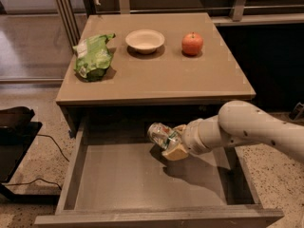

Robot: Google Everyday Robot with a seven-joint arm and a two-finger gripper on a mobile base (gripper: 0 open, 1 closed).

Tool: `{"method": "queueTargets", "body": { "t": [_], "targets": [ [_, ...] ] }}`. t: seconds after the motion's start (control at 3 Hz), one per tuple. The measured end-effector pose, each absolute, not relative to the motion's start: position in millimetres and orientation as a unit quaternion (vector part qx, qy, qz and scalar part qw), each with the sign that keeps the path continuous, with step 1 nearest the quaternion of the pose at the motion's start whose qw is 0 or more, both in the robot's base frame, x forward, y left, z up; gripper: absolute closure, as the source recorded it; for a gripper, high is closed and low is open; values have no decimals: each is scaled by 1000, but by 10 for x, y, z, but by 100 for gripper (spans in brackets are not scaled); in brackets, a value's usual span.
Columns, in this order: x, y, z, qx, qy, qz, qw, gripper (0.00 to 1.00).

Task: Pick 7up can from top drawer and place on counter

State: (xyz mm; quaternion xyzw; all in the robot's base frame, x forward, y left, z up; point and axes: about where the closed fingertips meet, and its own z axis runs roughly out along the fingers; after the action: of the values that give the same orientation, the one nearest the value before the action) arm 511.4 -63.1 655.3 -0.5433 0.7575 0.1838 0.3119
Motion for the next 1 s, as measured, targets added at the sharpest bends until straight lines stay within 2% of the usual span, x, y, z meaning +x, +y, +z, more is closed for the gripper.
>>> {"method": "queueTargets", "body": {
  "t": [1.0],
  "targets": [
    [5024, -1183, 8175, -594, 710, 133, 355, 100]
  ]
}}
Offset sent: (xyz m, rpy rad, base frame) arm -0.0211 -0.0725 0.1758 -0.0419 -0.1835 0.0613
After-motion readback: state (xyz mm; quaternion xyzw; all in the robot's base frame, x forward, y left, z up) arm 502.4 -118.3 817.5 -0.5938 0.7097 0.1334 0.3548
